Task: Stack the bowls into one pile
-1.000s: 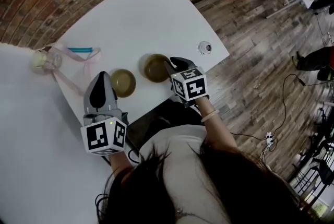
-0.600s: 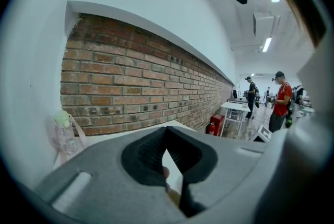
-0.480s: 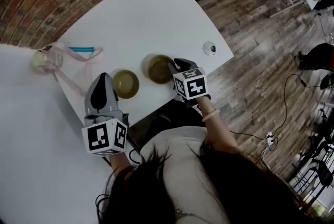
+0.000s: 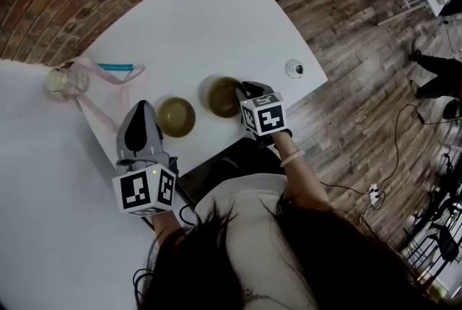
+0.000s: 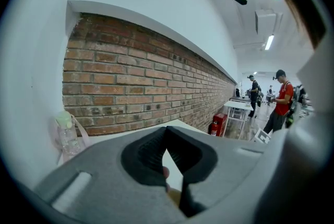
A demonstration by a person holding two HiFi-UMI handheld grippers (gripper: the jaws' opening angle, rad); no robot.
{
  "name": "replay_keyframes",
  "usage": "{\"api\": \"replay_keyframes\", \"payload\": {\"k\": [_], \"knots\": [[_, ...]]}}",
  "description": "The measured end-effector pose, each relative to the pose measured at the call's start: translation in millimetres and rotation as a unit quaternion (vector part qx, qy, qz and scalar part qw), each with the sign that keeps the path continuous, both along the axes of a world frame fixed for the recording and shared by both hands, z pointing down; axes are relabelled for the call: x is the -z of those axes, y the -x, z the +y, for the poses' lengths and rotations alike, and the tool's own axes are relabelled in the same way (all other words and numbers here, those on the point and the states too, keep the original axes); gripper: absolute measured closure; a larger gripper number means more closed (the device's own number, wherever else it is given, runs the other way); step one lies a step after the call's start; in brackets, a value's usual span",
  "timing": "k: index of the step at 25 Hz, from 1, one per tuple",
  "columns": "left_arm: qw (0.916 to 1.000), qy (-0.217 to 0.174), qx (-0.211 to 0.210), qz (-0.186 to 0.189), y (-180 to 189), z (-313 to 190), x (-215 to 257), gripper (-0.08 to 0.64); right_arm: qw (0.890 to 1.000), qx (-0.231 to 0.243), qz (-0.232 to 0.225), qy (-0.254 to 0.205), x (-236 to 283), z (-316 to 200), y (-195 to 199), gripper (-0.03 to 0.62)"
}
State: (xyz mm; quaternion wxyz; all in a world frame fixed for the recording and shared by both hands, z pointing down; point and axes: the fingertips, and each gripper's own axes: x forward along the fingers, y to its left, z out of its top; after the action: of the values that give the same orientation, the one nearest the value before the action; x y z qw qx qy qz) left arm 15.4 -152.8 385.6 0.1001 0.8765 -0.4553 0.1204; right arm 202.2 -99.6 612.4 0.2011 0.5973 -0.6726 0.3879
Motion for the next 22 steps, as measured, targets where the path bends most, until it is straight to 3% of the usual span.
{"api": "replay_keyframes", "payload": {"k": [9, 22], "knots": [[0.9999, -0.003, 0.013, -0.005, 3, 3, 3, 0.560, 1.000, 0.001, -0.005, 0.007, -3, 3, 0, 0.563], [0.9992, -0.013, 0.035, -0.009, 16, 9, 16, 0.560, 0.999, -0.007, -0.035, -0.006, 9, -3, 1, 0.571]]}}
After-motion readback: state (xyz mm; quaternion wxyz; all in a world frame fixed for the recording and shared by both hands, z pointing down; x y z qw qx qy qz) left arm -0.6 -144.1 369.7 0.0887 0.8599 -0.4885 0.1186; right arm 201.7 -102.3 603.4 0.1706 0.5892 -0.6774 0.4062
